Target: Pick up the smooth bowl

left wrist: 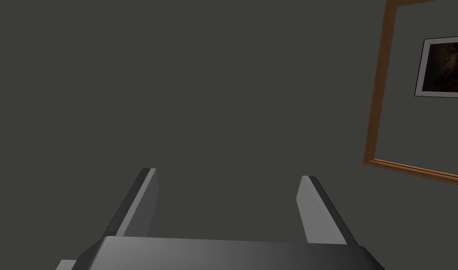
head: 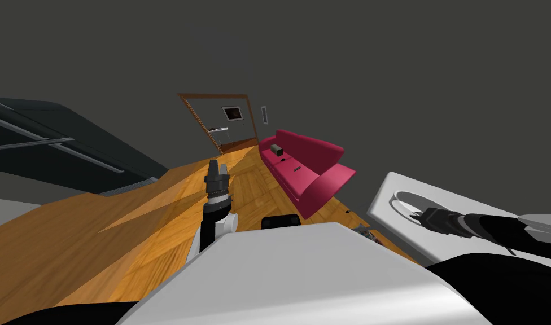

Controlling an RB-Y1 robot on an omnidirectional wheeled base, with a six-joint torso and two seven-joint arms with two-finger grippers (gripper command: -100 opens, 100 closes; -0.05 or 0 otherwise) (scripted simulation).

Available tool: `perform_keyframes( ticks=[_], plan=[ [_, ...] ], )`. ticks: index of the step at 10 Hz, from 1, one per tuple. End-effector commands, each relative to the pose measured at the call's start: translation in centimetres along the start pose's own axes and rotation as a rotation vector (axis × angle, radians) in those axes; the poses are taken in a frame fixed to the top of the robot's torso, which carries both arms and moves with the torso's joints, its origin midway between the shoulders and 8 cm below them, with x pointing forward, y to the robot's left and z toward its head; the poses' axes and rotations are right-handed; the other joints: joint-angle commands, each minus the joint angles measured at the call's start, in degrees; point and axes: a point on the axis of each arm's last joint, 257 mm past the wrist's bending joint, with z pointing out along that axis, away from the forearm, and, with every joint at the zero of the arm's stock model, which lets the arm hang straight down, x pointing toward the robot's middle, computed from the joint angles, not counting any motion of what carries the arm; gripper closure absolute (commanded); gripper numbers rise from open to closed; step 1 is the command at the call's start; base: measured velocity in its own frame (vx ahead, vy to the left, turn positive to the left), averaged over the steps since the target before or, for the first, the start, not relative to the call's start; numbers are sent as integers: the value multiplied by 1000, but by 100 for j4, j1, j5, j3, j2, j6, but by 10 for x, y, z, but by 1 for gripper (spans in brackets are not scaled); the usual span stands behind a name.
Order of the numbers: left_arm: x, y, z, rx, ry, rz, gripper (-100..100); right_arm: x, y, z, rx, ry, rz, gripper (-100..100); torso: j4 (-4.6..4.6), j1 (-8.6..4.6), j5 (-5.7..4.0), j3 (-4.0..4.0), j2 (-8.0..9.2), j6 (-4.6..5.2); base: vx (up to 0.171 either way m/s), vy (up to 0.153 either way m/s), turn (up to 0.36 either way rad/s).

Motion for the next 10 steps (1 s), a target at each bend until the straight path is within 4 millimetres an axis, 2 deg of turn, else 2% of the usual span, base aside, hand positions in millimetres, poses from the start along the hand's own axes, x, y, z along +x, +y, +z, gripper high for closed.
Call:
perform_keyframes(
  ticks=[1,2,3,4,8,9,10],
  plan=[
    [0,0,0,0,0,0,0,0,0,0,0,0,0,100,0,0,0,0,0,0,0,0,0],
    [0,0,0,0,0,0,0,0,0,0,0,0,1,100,-1,2,3,-1,-1,0,0,0,0],
    [0,0,0,0,0,0,0,0,0,0,-1,-1,1,0,-1,5,5,-1,-1,0,0,0,0],
    [0,0,0,0,0,0,0,-12,-3,-2,-5,-13,-26,100,-1,7,7,-1,-1,0,50,5,-279],
    [0,0,0,0,0,0,0,-47,-9,-8,-26,-53,-117,100,-3,36,25,-16,-31,5,102,22,-274],
    [0,0,0,0,0,0,0,-41,-7,-8,-25,-45,-100,100,-3,35,27,-16,-32,4,46,7,-59],
    [0,0,0,0,0,0,0,-42,-6,-9,-26,-46,-103,0,-1,29,25,-10,-19,-5,7,3,10]
  ],
)
